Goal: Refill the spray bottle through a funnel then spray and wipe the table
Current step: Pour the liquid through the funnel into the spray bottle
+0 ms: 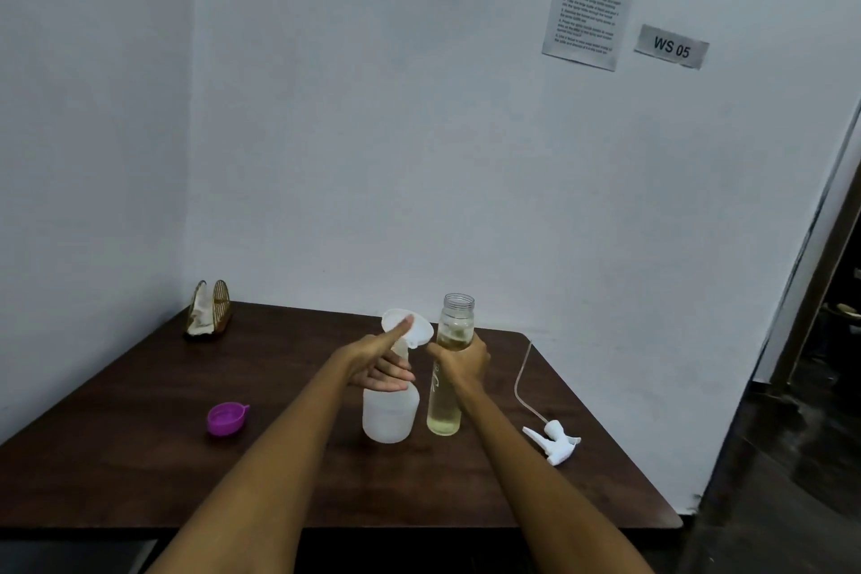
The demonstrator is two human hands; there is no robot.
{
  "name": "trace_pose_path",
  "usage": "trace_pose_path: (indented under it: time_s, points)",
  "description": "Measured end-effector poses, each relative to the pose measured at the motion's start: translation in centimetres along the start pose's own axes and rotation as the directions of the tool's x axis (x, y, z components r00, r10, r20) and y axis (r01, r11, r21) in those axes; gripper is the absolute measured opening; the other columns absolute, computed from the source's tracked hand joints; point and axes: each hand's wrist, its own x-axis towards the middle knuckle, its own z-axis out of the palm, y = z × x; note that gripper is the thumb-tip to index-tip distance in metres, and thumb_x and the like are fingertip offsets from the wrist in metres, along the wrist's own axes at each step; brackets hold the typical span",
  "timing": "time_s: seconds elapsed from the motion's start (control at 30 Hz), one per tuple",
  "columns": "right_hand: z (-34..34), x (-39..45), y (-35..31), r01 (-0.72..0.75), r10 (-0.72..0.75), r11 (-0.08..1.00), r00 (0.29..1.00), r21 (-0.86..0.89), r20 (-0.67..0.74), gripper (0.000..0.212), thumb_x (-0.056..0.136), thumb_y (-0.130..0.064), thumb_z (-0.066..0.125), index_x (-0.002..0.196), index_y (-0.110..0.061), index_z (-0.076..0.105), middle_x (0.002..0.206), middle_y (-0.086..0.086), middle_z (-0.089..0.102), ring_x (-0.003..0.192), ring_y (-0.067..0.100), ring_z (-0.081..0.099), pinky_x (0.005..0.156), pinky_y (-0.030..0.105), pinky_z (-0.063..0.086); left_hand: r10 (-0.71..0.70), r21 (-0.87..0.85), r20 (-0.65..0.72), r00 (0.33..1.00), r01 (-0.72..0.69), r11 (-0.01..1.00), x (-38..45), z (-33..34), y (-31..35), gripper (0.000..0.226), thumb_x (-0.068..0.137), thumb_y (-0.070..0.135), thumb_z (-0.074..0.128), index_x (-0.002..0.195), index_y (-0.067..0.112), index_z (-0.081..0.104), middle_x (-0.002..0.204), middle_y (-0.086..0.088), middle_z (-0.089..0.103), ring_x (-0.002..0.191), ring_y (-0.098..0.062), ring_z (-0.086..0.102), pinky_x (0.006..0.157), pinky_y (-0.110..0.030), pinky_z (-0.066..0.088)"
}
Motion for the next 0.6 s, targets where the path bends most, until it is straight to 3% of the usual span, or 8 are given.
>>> trace_pose_path:
  time_s: [0.1, 0.2, 0.27, 0.33, 0.43, 0.53, 0.6]
  points:
    - [0.0, 0.0, -0.2, 0.019, -0.018, 1.0, 1.0, -0.025, 0.006, 0.026, 0.058, -0.017, 0.083, 0.074, -0.018, 0.062, 0.06, -0.017, 0.06, 0.056, -0.008, 0.056, 0.043, 0.0, 0.039, 0.051, -0.068, -0.056, 0.997, -0.055, 0.996, -0.4, 1.3, 0.5, 0.053, 0.082, 0.029, 0.074, 0.116, -0.009, 0.057, 0.083, -0.018, 0.072, 0.047, -0.015, 0.07, 0.045, -0.02, 0.057]
    - [-0.2, 0.1, -0.2, 0.017, -0.017, 0.998, 1.0, -0.054, 0.004, 0.027, 0.058, -0.017, 0.084, 0.074, -0.018, 0.062, 0.061, -0.014, 0.06, 0.057, -0.004, 0.057, 0.044, 0.002, 0.038, 0.096, -0.145, -0.158, 0.983, -0.119, 0.982, -0.8, 1.9, 1.5, 0.048, 0.088, 0.006, 0.066, 0.126, -0.018, 0.048, 0.111, -0.029, 0.067, 0.035, -0.014, 0.064, 0.038, -0.018, 0.053]
    - [-0.2, 0.1, -0.1, 0.014, -0.013, 0.996, 1.0, -0.086, 0.016, 0.026, 0.059, -0.014, 0.081, 0.077, -0.017, 0.063, 0.065, -0.01, 0.061, 0.059, 0.003, 0.059, 0.047, 0.003, 0.037, 0.117, -0.146, -0.219, 0.969, -0.151, 0.978, -1.1, 1.6, 2.2, 0.045, 0.091, -0.002, 0.059, 0.13, -0.02, 0.043, 0.118, -0.031, 0.063, 0.031, -0.013, 0.061, 0.036, -0.019, 0.053]
    - [-0.2, 0.2, 0.0, 0.015, -0.011, 0.992, 0.999, -0.122, 0.033, 0.026, 0.06, -0.013, 0.08, 0.079, -0.018, 0.062, 0.068, -0.008, 0.062, 0.062, 0.007, 0.058, 0.048, 0.004, 0.036, 0.119, -0.131, -0.279, 0.953, -0.161, 0.978, -1.2, 1.2, 2.5, 0.046, 0.093, -0.006, 0.054, 0.135, -0.016, 0.037, 0.113, -0.03, 0.065, 0.029, -0.013, 0.06, 0.036, -0.021, 0.053]
    - [0.0, 0.6, 0.1, 0.041, -0.03, 0.984, 0.997, -0.174, 0.068, 0.028, 0.059, -0.014, 0.079, 0.082, -0.017, 0.062, 0.076, -0.003, 0.065, 0.068, 0.012, 0.062, 0.052, 0.008, 0.038, 0.128, -0.146, -0.327, 0.936, -0.183, 0.972, -1.0, 0.6, 2.6, 0.041, 0.094, -0.007, 0.049, 0.133, -0.016, 0.04, 0.078, -0.019, 0.06, 0.048, -0.017, 0.062, 0.04, -0.023, 0.054]
    - [0.0, 1.4, -0.1, 0.074, -0.056, 0.978, 0.994, -0.195, 0.096, 0.036, 0.06, -0.014, 0.08, 0.093, -0.01, 0.066, 0.087, 0.002, 0.07, 0.077, 0.015, 0.063, 0.066, 0.018, 0.046, 0.126, -0.146, -0.34, 0.932, -0.185, 0.972, -0.6, 0.0, 2.6, 0.036, 0.095, -0.006, 0.046, 0.13, -0.015, 0.044, 0.072, -0.015, 0.054, 0.061, -0.016, 0.057, 0.057, -0.028, 0.06]
    - [-0.2, 2.1, -0.3, 0.088, -0.066, 0.969, 0.992, -0.229, 0.106, 0.04, 0.06, -0.014, 0.08, 0.097, -0.008, 0.067, 0.093, 0.005, 0.071, 0.08, 0.016, 0.063, 0.071, 0.022, 0.047, 0.12, -0.127, -0.342, 0.932, -0.172, 0.977, -0.5, -0.3, 2.5, 0.035, 0.095, -0.007, 0.045, 0.13, -0.015, 0.044, 0.072, -0.015, 0.054, 0.06, -0.016, 0.056, 0.048, -0.026, 0.058]
